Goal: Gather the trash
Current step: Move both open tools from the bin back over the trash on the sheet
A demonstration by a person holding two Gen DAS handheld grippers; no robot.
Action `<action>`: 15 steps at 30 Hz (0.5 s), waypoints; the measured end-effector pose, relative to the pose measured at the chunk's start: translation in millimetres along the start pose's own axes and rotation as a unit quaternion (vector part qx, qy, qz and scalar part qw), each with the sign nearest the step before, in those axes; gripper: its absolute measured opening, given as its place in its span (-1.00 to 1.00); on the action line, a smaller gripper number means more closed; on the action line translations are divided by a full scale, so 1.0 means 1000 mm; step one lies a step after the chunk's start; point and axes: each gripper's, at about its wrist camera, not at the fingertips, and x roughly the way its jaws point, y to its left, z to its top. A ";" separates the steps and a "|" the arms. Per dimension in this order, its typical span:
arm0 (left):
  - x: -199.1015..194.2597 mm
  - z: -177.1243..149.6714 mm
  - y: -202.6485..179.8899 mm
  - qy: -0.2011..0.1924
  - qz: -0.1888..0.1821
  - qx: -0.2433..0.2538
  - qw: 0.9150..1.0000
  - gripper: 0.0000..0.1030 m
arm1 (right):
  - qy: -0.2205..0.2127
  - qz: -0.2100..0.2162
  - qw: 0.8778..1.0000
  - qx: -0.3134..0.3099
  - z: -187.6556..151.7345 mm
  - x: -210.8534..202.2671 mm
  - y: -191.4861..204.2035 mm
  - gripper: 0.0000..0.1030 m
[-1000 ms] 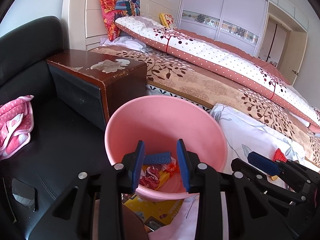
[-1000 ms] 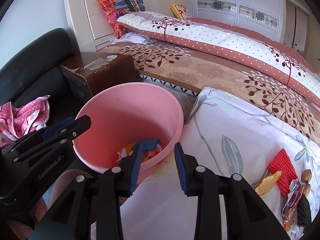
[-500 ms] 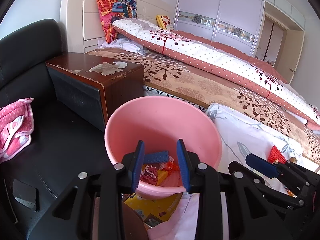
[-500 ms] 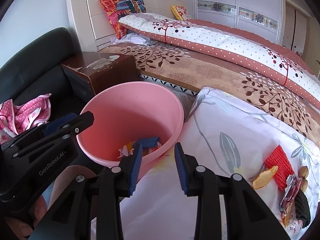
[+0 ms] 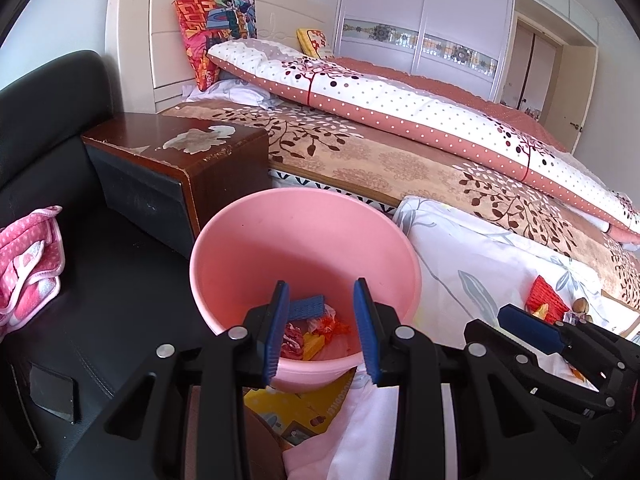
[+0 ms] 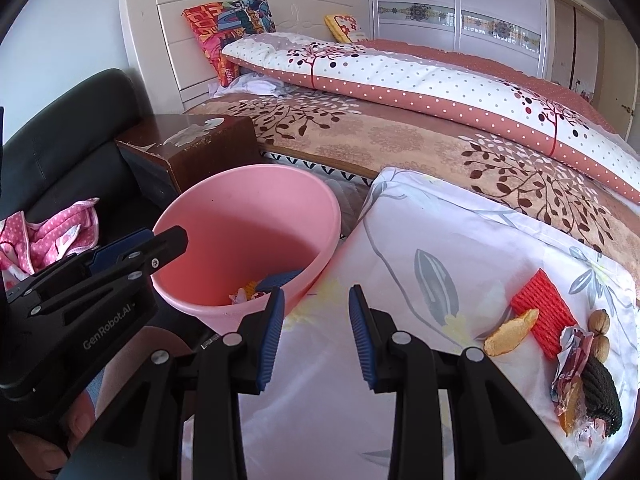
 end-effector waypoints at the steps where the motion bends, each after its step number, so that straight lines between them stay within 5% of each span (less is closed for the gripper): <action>1: 0.000 0.000 -0.002 0.001 -0.001 0.002 1.000 -0.36 | -0.001 0.000 1.000 0.002 -0.001 -0.001 -0.002 -0.36; 13: 0.002 -0.009 -0.050 0.013 -0.024 0.056 0.998 -0.36 | -0.009 -0.019 0.999 0.034 -0.019 -0.022 -0.037 -0.35; 15: 0.003 -0.011 -0.061 0.014 -0.029 0.067 0.997 -0.36 | -0.017 -0.029 0.998 0.043 -0.023 -0.028 -0.047 -0.20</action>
